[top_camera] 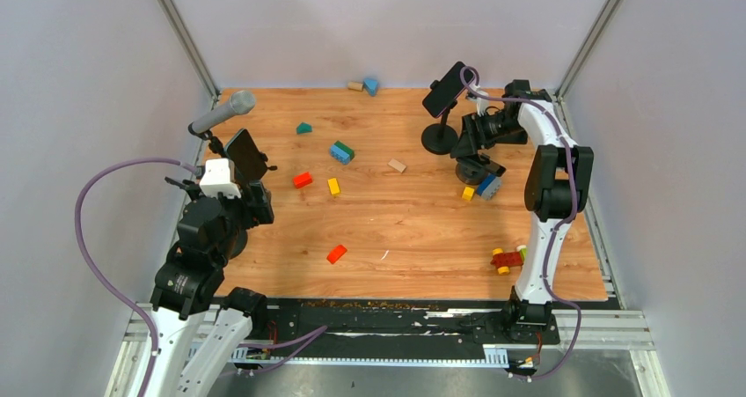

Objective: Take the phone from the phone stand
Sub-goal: Pick up the phone stand with the phone at the center of the board.

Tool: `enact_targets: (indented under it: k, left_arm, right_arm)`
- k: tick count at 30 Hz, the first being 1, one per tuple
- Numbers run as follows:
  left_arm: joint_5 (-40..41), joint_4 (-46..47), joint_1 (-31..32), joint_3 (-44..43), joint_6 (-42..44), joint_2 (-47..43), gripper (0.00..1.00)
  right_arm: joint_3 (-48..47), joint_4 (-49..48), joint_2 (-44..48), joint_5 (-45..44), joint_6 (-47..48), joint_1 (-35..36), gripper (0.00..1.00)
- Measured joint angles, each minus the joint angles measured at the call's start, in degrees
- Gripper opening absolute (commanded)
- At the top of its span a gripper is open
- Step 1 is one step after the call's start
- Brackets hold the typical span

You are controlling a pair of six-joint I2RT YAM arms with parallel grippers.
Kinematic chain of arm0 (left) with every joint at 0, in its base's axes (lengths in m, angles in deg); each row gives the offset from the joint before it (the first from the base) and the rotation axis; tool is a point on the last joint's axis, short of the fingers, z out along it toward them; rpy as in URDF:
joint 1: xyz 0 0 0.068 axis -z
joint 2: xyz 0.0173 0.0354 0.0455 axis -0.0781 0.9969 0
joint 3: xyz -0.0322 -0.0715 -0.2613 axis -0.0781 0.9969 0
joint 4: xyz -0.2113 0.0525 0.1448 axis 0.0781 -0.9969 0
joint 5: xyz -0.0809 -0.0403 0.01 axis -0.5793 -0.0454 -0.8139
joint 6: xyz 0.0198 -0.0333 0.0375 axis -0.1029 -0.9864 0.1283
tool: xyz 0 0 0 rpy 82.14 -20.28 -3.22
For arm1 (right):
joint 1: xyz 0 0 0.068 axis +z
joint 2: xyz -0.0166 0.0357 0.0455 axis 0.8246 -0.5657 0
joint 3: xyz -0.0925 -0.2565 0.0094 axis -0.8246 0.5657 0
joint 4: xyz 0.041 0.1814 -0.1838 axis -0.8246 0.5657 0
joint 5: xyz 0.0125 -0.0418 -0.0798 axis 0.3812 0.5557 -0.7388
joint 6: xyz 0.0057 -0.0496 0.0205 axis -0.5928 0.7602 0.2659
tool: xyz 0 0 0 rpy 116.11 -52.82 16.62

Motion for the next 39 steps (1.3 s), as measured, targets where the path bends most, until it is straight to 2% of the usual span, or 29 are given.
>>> enact_targets:
  k: [3, 9, 12, 18, 25, 39]
  left_arm:
    - [0.0, 0.0, 0.0, 0.0, 0.0, 0.0, 1.0]
    - [0.0, 0.0, 0.0, 0.0, 0.0, 0.0, 1.0]
    - [0.0, 0.0, 0.0, 0.0, 0.0, 0.0, 1.0]
    - [0.0, 0.0, 0.0, 0.0, 0.0, 0.0, 1.0]
    - [0.1, 0.0, 0.0, 0.0, 0.0, 0.0, 1.0]
    - [0.2, 0.0, 0.0, 0.0, 0.0, 0.0, 1.0]
  right_arm:
    - [0.0, 0.0, 0.0, 0.0, -0.2, -0.1, 0.1]
    - [0.5, -0.3, 0.2, 0.3, -2.0, -0.8, 0.08]
    - [2.8, -1.5, 1.9, 0.4, -3.1, -1.1, 0.0]
    - [10.4, -7.3, 8.7, -0.1, -10.1, -1.4, 0.0]
    - [14.1, -13.7, 14.3, -1.8, -17.7, -1.2, 0.0]
    - [24.2, -20.9, 23.6, -8.5, -26.3, 2.1, 0.0]
